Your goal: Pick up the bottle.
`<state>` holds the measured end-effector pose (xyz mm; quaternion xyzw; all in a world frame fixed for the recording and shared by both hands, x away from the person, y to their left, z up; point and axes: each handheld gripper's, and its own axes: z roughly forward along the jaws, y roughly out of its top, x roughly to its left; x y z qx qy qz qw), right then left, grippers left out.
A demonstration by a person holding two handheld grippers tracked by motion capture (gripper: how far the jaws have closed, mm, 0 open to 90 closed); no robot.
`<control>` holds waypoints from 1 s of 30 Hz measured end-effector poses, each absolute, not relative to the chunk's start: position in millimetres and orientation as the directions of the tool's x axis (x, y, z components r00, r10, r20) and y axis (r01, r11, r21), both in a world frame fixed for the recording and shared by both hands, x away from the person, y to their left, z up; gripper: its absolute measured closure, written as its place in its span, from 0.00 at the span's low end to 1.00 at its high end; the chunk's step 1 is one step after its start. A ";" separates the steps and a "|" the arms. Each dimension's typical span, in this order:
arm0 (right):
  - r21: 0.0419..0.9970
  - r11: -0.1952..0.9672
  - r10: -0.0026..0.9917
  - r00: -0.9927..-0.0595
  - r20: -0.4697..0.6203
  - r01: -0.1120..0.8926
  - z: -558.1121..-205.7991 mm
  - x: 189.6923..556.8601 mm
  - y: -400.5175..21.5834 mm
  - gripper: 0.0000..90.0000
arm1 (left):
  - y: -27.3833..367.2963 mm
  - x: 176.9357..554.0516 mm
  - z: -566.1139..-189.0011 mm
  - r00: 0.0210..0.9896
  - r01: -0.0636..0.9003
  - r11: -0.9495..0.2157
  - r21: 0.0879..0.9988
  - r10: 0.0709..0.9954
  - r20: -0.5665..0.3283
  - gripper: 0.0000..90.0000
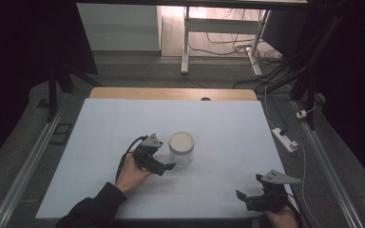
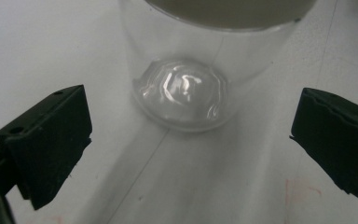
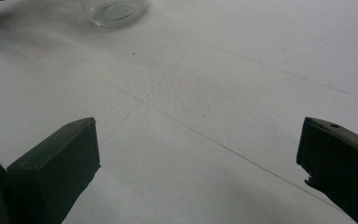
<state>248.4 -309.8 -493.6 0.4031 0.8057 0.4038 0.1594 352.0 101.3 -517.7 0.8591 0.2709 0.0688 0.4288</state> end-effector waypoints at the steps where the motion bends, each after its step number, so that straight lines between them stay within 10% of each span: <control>1: 0.779 0.349 0.778 -0.624 0.069 0.521 -493.6 248.4 -309.8 0.00 | 99.2 353.7 -518.3 0.845 0.405 -0.485 0.775 0.522 -0.115 0.00; 30: 0.778 0.357 0.774 -0.630 0.064 0.518 -493.8 248.0 -309.4 0.00 | 60.1 377.2 -522.7 0.883 0.322 -0.520 0.791 0.466 -0.053 0.06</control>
